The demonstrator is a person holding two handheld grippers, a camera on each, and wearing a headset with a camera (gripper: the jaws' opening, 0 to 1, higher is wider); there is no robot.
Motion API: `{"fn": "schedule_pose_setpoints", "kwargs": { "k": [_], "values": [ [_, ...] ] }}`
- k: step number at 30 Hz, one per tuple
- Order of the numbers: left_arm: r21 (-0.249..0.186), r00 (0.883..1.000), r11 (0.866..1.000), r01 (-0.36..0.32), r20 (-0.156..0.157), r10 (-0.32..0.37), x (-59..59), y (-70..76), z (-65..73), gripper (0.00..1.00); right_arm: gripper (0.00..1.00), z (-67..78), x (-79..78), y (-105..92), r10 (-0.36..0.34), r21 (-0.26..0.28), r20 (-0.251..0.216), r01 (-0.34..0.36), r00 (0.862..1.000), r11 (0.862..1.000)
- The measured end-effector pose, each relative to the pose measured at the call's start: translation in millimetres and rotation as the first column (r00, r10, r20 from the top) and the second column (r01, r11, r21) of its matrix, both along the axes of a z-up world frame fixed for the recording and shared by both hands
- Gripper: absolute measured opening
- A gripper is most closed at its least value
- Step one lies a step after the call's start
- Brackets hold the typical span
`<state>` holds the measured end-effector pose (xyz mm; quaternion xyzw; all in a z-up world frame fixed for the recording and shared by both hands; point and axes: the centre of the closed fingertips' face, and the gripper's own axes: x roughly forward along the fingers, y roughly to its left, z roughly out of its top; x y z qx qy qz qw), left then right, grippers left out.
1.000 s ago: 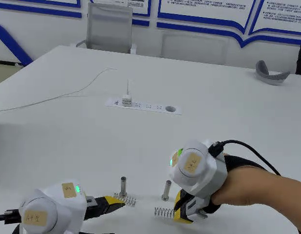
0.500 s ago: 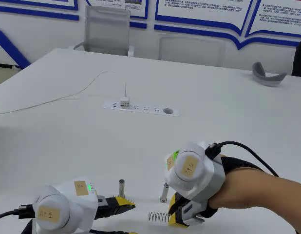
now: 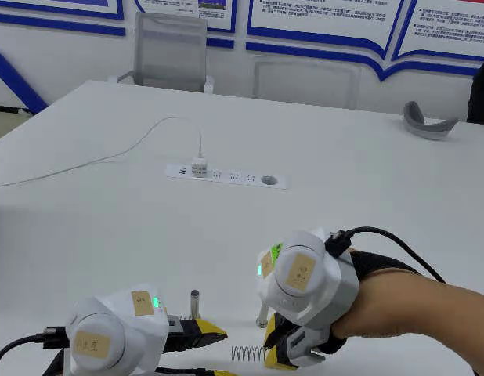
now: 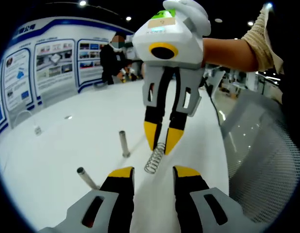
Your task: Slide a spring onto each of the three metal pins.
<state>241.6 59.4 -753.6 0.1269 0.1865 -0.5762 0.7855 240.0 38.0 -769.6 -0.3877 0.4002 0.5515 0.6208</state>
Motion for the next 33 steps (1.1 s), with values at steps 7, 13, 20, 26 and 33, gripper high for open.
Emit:
{"fn": "schedule_pose_setpoints", "kwargs": {
  "k": [7,13,20,26,33],
  "values": [
    [0.01,1.0,1.0,0.013,0.02,-0.013,-0.4,-1.5,-0.6,0.26,0.12,4.0,-2.7,2.9,0.022,-0.002,0.004,-0.022,1.0,1.0],
    [0.012,0.999,0.999,0.03,0.033,-0.03,-1.4,-3.8,-0.5,0.21,0.12,4.5,-4.7,5.7,0.04,-0.004,0.004,-0.04,0.999,0.999],
    [0.025,0.998,0.999,0.043,0.045,-0.044,-1.9,-5.4,-2.5,0.16,0.12,6.4,-6.7,7.1,0.055,-0.006,0.004,-0.055,0.998,0.998],
    [0.036,0.997,0.998,0.055,0.056,-0.057,-3.3,-7.2,-4.1,0.13,0.12,8.8,-7.2,7.1,0.064,-0.012,0.008,-0.064,0.998,0.998],
    [0.043,0.996,0.997,0.058,0.06,-0.061,-3.3,-6.6,-5.4,0.12,0.12,17.3,-8.3,9.7,0.078,-0.012,0.02,-0.078,0.997,0.997]
  ]
}}
